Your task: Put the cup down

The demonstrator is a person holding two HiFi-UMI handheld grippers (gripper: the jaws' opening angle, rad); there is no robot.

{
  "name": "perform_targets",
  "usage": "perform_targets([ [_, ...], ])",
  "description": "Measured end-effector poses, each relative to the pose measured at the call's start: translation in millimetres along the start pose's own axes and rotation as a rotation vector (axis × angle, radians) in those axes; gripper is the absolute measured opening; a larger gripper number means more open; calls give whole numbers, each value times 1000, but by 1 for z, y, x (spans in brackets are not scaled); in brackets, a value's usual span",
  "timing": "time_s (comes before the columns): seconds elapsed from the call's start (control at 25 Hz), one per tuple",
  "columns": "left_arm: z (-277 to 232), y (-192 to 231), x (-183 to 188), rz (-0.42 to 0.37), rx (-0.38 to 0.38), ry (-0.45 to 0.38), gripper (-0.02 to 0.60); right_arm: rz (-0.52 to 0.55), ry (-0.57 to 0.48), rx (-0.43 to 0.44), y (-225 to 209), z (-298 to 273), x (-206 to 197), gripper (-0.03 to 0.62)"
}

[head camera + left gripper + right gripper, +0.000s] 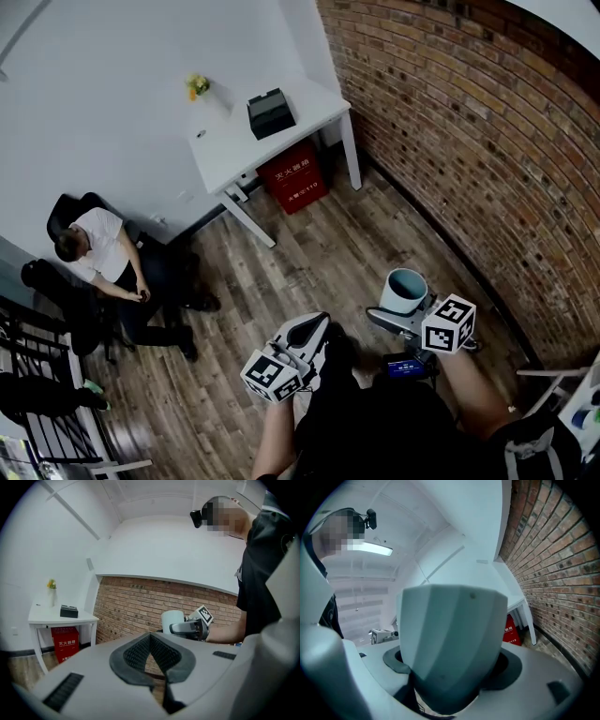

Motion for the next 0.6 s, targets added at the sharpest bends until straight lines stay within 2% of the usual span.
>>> perform_targets([
  [0.28,-28,71,-8,10,-22,-32,8,8,5,-44,-33,-48,27,397],
  [0.6,-49,222,-9,9,2,-32,8,13,0,-105,-77,-154,98,397],
])
Point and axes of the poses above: the fingertips, and each gripper's own axes: z backward along the fingers, y to its left, x out of its top, the point moved 2 cm from there along z, backward along the fingers, and after that the axes turned 14 degrees about -z, right-handed, at the moved point
